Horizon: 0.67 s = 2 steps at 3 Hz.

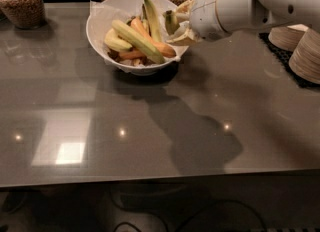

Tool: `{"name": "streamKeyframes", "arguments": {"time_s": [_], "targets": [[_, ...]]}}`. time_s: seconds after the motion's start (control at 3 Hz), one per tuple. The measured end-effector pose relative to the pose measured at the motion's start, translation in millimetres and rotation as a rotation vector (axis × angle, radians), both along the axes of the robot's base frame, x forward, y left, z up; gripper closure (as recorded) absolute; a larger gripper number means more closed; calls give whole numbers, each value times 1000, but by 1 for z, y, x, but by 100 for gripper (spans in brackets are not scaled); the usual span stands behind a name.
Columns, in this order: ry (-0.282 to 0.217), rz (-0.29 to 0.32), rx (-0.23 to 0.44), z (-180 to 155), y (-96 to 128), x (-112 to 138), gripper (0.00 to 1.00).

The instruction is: Pick banana from white bowl

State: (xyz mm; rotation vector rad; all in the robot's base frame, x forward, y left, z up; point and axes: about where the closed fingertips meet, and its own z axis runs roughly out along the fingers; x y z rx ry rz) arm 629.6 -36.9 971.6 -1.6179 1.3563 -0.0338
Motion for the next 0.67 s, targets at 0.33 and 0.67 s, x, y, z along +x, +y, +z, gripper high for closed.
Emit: {"name": "streamKeyframes", "arguments": {"time_s": [0.33,0.67], "targets": [[-34,-18,6,19,-10,-6,100],[-43,2,78,33,-19,-20,100]]}}
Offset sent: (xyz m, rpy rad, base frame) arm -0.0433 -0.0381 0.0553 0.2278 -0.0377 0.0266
